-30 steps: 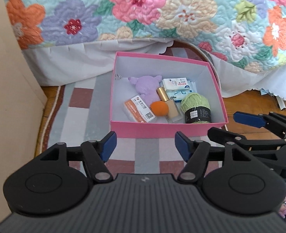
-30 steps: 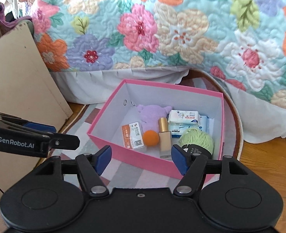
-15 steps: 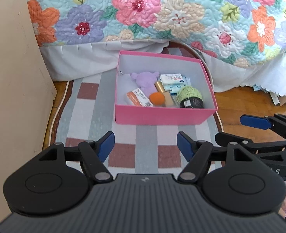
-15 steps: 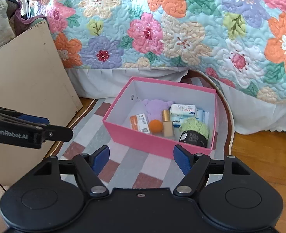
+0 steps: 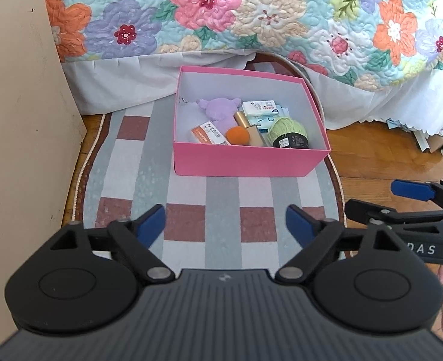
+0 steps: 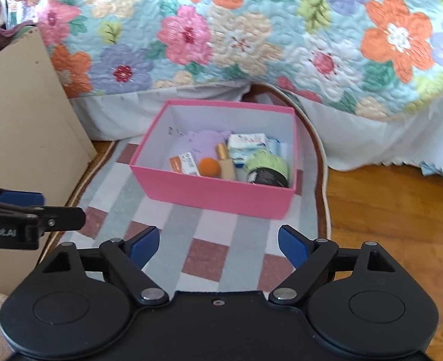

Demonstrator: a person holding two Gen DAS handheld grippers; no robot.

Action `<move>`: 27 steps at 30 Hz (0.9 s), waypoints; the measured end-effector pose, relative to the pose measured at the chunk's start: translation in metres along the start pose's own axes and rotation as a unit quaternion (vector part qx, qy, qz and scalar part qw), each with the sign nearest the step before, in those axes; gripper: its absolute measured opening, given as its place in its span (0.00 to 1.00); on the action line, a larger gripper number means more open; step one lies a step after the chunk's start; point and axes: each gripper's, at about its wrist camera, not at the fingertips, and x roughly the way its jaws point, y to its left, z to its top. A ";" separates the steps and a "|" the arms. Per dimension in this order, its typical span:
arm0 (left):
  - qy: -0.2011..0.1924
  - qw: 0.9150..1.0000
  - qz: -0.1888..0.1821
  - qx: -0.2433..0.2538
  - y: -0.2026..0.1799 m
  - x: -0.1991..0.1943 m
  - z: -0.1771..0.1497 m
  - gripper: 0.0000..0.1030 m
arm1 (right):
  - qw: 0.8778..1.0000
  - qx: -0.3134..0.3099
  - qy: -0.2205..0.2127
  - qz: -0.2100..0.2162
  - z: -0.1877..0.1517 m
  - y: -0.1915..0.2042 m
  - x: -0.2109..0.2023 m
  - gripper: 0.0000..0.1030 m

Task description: Organize objects

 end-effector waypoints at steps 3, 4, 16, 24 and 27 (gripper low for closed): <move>-0.001 1.000 0.006 0.000 0.000 -0.001 -0.001 0.96 | 1.000 0.014 0.005 0.000 -0.003 -0.004 -0.001 0.87; 0.002 1.000 0.008 0.001 0.001 0.000 -0.001 0.96 | 1.000 0.017 0.007 -0.002 -0.003 -0.005 -0.001 0.87; 0.040 0.998 0.047 -0.015 0.008 0.004 -0.002 0.96 | 0.999 0.037 0.020 -0.011 -0.006 -0.005 -0.003 0.87; 0.048 0.998 0.041 -0.004 0.005 -0.002 -0.006 0.96 | 0.998 0.041 0.036 -0.023 -0.007 -0.005 -0.006 0.87; 0.052 0.998 0.044 -0.002 0.005 -0.003 -0.005 0.96 | 0.998 0.042 0.041 -0.023 -0.007 -0.005 -0.005 0.87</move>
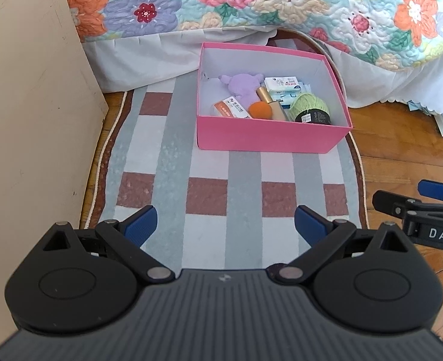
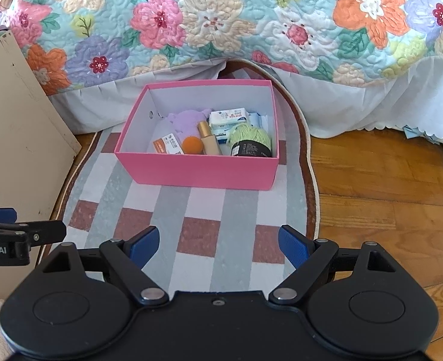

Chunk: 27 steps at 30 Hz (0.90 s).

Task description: Organize objects

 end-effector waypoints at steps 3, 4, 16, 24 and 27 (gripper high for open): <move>0.003 1.000 0.004 0.000 0.000 -0.001 0.000 0.96 | 1.000 -0.003 0.002 -0.002 0.000 0.000 0.000 0.87; 0.005 1.000 0.005 -0.001 0.001 -0.001 0.001 0.96 | 1.000 -0.004 0.003 -0.003 0.000 0.000 0.001 0.87; 0.013 1.000 0.008 0.004 -0.001 -0.001 0.000 0.96 | 1.000 -0.011 0.002 -0.008 0.000 0.001 -0.001 0.87; 0.020 1.000 0.009 0.000 0.000 0.000 0.001 0.96 | 1.000 -0.024 -0.001 -0.011 0.000 -0.001 -0.003 0.87; 0.019 1.000 0.012 -0.003 0.001 0.001 0.000 0.96 | 1.000 -0.028 -0.003 -0.012 0.000 0.000 -0.005 0.87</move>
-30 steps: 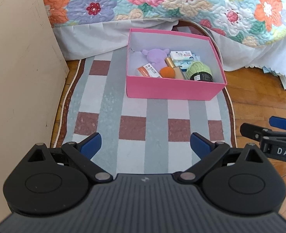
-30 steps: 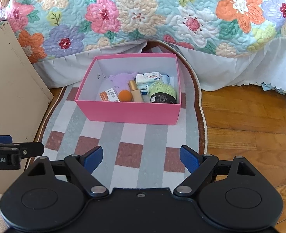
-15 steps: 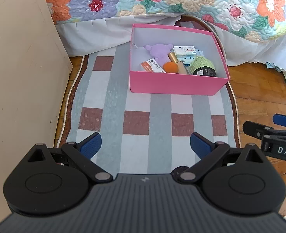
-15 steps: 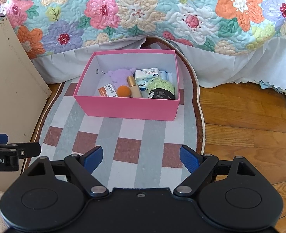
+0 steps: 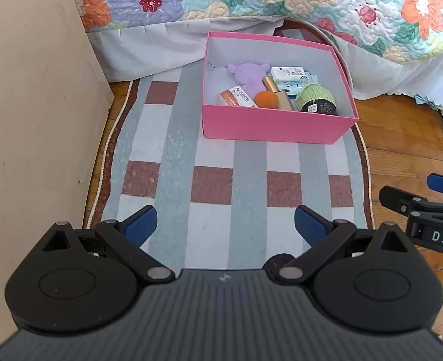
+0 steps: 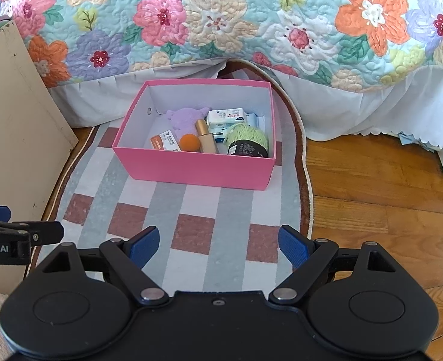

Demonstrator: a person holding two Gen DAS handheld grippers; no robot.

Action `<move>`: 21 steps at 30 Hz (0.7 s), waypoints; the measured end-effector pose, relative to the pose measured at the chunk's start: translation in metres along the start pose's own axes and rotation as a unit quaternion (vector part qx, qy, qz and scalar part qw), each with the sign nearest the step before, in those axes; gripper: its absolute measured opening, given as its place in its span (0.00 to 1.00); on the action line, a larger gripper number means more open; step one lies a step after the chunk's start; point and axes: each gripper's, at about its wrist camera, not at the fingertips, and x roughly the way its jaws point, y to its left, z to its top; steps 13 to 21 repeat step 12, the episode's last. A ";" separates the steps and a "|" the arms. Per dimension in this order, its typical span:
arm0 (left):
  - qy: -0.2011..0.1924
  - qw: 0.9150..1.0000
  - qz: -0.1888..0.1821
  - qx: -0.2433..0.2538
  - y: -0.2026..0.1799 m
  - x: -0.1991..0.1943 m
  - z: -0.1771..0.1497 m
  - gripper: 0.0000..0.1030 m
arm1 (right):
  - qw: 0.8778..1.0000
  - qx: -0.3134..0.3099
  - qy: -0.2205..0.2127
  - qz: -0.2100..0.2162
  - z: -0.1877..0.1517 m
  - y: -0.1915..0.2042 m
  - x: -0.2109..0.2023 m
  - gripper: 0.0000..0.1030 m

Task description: Organize objects

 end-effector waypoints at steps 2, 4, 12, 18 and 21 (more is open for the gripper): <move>0.001 1.000 -0.001 0.000 0.000 0.001 0.000 0.96 | 1.000 -0.003 -0.001 -0.002 0.000 0.001 0.000 0.87; 0.001 1.000 -0.003 0.001 0.001 0.001 0.000 0.96 | 1.000 -0.004 -0.001 -0.003 0.000 0.002 -0.001 0.87; 0.003 1.000 -0.003 0.005 0.001 0.002 0.000 0.98 | 1.000 -0.004 0.003 -0.006 -0.001 0.002 0.000 0.87; 0.003 1.000 -0.003 0.005 0.001 0.002 0.000 0.98 | 1.000 -0.004 0.003 -0.006 -0.001 0.002 0.000 0.87; 0.003 1.000 -0.003 0.005 0.001 0.002 0.000 0.98 | 1.000 -0.004 0.003 -0.006 -0.001 0.002 0.000 0.87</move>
